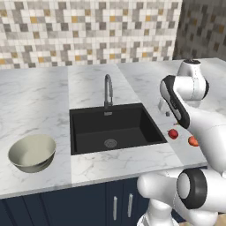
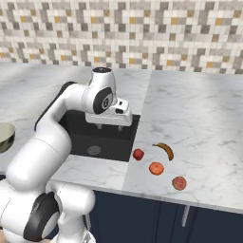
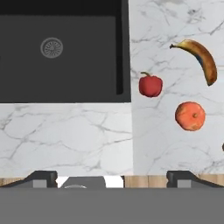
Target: There is a mixed pile of frozen fruits and vegetables on the counter. Locate all the frozen vegetables and place the items in a bowl on the counter. Take all the frozen fruits and defrost them in a running sink.
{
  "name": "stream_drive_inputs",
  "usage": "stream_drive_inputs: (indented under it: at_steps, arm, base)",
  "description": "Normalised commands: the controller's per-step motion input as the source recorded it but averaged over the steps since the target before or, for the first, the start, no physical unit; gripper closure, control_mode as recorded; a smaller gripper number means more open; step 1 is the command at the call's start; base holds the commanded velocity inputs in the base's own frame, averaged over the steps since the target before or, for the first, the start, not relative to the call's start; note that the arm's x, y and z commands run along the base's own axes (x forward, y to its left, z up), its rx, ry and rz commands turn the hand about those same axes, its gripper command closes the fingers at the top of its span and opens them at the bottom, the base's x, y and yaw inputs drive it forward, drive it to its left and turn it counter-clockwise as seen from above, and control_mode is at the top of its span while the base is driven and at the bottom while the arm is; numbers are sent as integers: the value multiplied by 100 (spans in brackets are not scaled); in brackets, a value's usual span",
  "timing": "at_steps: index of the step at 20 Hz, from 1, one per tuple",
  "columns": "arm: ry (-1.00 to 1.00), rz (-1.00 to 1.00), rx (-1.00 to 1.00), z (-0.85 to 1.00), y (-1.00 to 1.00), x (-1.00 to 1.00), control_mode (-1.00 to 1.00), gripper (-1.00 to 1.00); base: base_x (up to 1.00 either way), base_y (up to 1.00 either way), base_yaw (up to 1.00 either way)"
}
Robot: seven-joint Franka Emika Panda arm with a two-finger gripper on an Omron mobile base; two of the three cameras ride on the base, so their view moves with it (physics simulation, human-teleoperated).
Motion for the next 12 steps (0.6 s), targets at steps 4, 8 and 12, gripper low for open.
stream_drive_inputs:
  at_steps: [4,8,12]
  arm:
    - [14,-4,-3,-32,-32,20,-100,-100]
    - [14,-4,3,-26,-33,22,-100,-100]
    - [13,-4,3,-29,-32,24,-100,-100]
  base:
    - [0,0,0]
    - [0,0,0]
    - [0,0,0]
